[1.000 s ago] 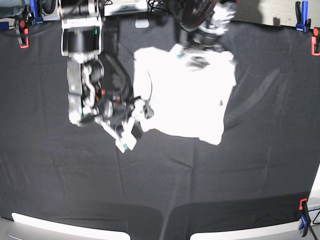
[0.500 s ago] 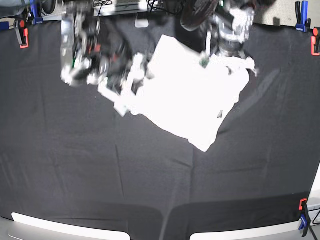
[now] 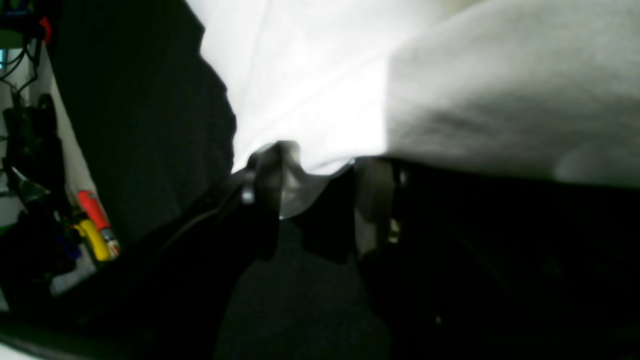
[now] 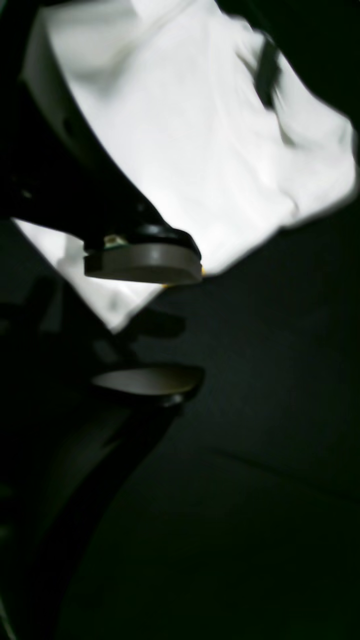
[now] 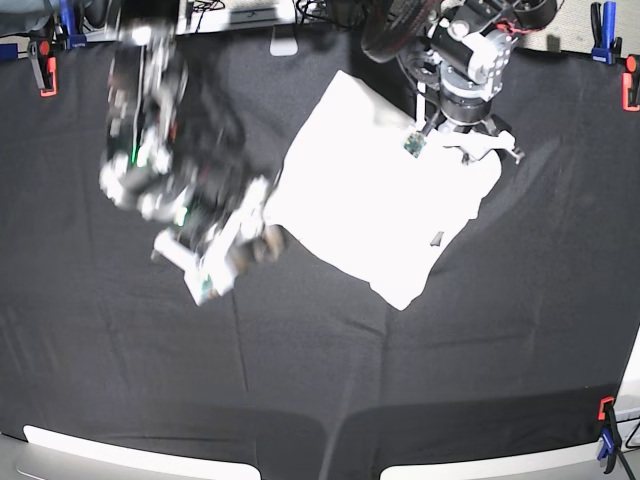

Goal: Layout the t-shirt on the table in an organized manner, then fold the t-shirt properly
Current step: 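Lift and rotate the folded shirt with both grippers to square it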

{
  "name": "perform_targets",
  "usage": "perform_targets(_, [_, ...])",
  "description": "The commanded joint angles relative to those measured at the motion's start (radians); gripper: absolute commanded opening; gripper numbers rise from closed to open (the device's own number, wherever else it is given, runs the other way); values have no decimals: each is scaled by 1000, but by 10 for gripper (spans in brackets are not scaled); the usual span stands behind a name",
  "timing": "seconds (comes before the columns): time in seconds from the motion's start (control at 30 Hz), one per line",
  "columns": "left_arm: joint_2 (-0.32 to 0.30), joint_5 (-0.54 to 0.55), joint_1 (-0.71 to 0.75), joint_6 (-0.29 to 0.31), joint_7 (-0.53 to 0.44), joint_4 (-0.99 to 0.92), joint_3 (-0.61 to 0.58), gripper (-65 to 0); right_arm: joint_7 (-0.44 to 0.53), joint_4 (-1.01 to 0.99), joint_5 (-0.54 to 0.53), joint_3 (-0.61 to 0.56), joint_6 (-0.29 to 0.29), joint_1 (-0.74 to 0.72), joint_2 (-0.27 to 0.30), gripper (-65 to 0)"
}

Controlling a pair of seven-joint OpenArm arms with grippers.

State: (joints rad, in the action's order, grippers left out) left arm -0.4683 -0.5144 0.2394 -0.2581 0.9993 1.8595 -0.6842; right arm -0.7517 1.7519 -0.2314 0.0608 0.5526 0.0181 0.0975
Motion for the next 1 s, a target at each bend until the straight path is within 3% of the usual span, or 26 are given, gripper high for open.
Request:
perform_targets(0.0, [-3, -16, -5, -23, -8, 16, 3, -435, 8, -22, -9, -3, 4, -32, -12, -387])
perform_targets(0.2, [-3, -16, -8, -23, -10, 16, 4, -435, -35, -238, -6, -3, 32, -88, -69, -387])
perform_targets(0.3, [-13, -15, -10, -23, -67, 16, 10, -435, -76, -254, -11, -3, 63, -70, -72, -387])
perform_targets(0.43, [-20, -16, -10, -23, -131, 16, 30, -435, -105, -243, -154, -2, 142, -6, -64, -388])
perform_targets(0.67, [-46, -8, -10, -23, -155, 15, 114, -435, -106, -175, -226, -3, 146, 147, -67, -388])
perform_targets(0.83, [-117, 20, -10, -22, -163, 15, 148, -435, -119, -101, -242, -31, 146, 227, -67, -388])
perform_targets(0.97, [-177, 20, -10, -23, -164, 15, 148, -435, -135, -33, -274, -126, 146, 282, -67, -388])
